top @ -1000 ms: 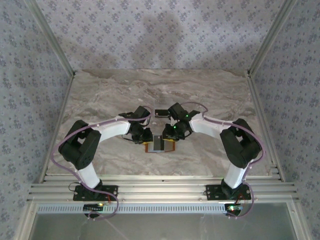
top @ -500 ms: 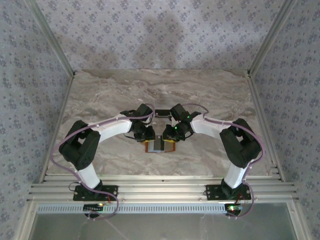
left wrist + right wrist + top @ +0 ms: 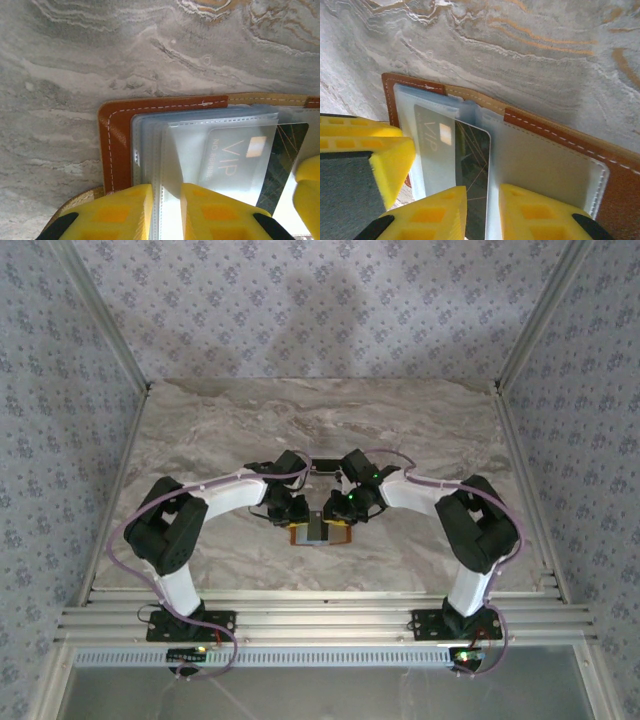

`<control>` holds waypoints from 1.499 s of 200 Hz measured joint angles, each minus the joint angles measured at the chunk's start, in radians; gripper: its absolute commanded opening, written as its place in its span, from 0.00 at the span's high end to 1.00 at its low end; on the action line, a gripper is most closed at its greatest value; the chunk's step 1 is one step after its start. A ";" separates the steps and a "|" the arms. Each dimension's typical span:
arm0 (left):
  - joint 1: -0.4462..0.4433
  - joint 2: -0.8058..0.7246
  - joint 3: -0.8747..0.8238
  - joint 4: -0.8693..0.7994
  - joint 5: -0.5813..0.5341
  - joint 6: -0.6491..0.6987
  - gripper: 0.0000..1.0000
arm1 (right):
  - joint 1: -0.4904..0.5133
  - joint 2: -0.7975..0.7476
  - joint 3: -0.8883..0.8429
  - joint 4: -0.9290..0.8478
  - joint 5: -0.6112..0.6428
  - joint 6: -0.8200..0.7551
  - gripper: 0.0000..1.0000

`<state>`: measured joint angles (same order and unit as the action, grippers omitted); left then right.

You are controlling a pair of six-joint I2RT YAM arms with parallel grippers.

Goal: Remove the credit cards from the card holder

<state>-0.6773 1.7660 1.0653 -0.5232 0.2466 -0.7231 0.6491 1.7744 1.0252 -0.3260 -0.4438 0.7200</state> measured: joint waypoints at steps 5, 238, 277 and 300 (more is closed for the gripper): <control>0.000 0.000 0.000 0.000 0.000 0.000 0.77 | 0.000 0.004 -0.002 0.003 -0.001 0.002 0.74; 0.000 0.002 0.000 -0.001 0.000 0.000 0.77 | -0.030 0.011 -0.130 0.283 -0.146 0.097 0.83; 0.000 0.003 0.000 -0.001 0.000 0.001 0.77 | -0.030 0.015 -0.131 0.295 -0.151 0.103 0.83; 0.000 0.003 0.000 -0.001 0.000 0.001 0.77 | -0.030 0.016 -0.135 0.305 -0.155 0.103 0.83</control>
<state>-0.6769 1.7691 1.0653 -0.5243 0.2466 -0.7223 0.6189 1.7901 0.8902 -0.0212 -0.5991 0.8234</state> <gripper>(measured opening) 0.232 0.175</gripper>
